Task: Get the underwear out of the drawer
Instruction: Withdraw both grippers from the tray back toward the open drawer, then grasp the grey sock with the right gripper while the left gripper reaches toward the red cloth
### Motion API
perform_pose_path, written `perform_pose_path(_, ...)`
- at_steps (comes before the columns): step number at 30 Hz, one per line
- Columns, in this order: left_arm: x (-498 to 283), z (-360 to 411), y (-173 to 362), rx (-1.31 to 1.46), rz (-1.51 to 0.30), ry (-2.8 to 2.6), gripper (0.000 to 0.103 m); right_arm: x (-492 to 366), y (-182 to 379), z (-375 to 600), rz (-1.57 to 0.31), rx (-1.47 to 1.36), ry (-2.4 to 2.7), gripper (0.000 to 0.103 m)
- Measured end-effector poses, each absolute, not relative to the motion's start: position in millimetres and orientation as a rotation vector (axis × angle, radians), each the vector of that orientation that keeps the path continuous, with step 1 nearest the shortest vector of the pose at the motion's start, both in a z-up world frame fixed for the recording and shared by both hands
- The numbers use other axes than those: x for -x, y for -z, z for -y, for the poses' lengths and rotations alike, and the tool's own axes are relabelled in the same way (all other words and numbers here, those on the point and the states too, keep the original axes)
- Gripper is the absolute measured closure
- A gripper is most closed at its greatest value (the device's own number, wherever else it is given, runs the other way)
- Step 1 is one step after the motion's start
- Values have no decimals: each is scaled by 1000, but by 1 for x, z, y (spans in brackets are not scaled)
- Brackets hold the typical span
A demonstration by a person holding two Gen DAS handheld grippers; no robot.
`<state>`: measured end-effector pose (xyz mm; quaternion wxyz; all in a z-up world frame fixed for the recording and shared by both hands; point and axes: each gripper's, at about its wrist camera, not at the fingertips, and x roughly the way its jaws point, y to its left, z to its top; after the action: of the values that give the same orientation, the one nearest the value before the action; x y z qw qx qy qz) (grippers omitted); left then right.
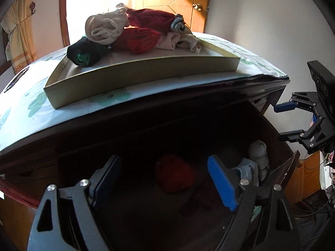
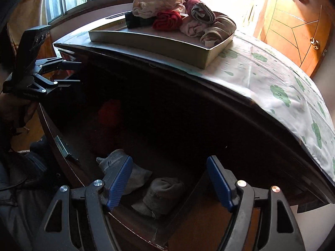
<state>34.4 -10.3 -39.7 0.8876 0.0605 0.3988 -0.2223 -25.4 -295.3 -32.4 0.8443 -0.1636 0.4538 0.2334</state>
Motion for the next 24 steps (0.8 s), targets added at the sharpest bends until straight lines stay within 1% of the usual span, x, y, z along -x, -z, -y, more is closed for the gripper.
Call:
perform_pose_path(7, -39, 18, 50, -172, -885, 475, 17, 23, 63, 271, -1080, 550, -562, 28)
perform_pose_path(8, -39, 20, 52, -181, -894, 478, 17, 21, 68, 269, -1102, 574, -562, 29)
perform_pose_path(9, -39, 21, 53, -191, -901, 480, 16, 18, 73, 267, -1124, 591, -555, 34)
perform_pose_path(10, -40, 22, 55, -201, -907, 480, 16, 16, 77, 266, -1143, 606, -556, 35)
perform_pose_path(17, -43, 28, 62, -264, -950, 486, 13, 1, 93, 267, -1258, 646, -576, 39)
perform_pose_path(20, -45, 31, 64, -282, -969, 494, 13, -3, 98, 263, -1291, 682, -584, 43)
perform_pose_path(24, -47, 34, 64, -295, -977, 502, 13, -9, 105, 258, -1318, 727, -595, 47)
